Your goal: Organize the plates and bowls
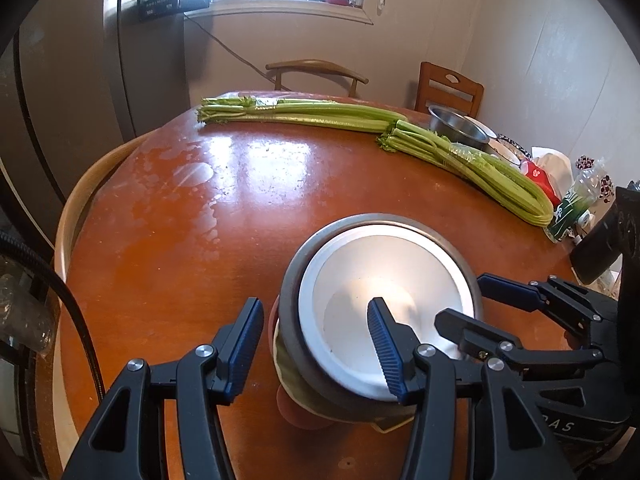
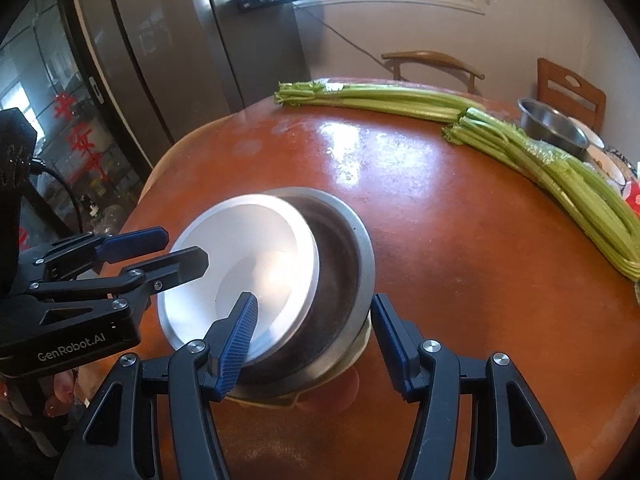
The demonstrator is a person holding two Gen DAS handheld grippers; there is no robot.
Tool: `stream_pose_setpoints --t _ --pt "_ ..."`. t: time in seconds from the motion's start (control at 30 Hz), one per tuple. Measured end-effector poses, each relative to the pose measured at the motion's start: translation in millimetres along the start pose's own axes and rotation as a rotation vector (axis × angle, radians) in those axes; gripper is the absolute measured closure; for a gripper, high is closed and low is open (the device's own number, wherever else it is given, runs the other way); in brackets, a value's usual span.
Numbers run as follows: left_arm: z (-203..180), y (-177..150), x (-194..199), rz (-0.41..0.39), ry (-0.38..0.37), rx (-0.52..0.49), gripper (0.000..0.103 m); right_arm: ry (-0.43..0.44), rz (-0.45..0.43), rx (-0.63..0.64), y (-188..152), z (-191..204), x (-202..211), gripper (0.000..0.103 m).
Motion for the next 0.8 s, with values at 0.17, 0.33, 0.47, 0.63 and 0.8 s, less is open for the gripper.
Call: stream_pose_setpoints --t 0.17,0.33,0.47,0.63,0.8 --pt "-8 -3 12 -0.017 0.011 -0.005 0.049 0.007 -0.026 0.008 -3 3 14 0.042" --pt "-18 -10 27 -0.039 0.021 -0.015 0.049 0.008 -0.06 0.011 -9 4 33 0.041" --pt "-26 -19 39 -0.056 0.037 -0.024 0.049 0.009 -0.095 0.011 -18 5 50 0.041" --pt "-39 -36 50 -0.065 0.054 -0.031 0.048 -0.001 -0.12 0.004 -40 3 65 0.038" --pt "-53 -57 59 -0.077 0.066 -0.037 0.048 -0.011 -0.152 -0.024 -66 -4 80 0.033"
Point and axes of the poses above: each gripper's, at about its wrist camera, not at the fingertips, and x roughly against the way its jaws point, z to its left, y to its top, the point moved 7 cm from there along -x, roughly the way its jaws point, and after that the axes turned 7 degrees about -x, right-handed, at the moved point
